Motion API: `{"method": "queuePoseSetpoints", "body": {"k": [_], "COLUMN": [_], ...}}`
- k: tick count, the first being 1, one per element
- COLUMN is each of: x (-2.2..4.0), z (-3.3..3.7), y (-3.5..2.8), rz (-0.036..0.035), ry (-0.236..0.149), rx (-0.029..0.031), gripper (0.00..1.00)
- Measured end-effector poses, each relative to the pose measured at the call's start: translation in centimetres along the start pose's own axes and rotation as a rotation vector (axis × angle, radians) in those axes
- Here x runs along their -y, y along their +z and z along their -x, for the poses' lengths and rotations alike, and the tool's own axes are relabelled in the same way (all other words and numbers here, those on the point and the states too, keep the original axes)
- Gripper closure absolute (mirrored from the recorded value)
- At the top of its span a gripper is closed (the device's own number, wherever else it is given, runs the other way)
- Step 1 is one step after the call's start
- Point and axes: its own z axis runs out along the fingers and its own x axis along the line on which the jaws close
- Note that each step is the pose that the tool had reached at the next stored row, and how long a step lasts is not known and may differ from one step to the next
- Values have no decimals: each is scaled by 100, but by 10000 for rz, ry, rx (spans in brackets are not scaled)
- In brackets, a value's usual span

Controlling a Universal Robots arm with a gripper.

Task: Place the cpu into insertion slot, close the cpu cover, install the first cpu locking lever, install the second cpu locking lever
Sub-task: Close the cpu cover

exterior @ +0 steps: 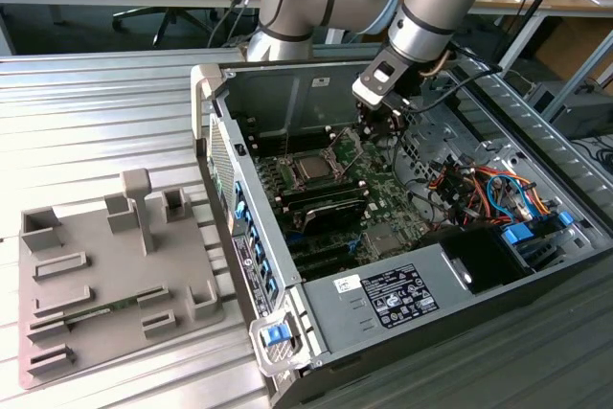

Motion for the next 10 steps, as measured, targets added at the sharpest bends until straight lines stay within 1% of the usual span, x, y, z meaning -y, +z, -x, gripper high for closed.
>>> {"method": "queuePoseSetpoints", "body": {"k": [1, 7, 10], "x": [82, 180, 196], "z": [1, 2, 2], "y": [5, 11, 12], "rz": [2, 4, 4], "ry": [1, 0, 0], "rx": [0, 1, 1], "gripper": [89, 89, 89]}}
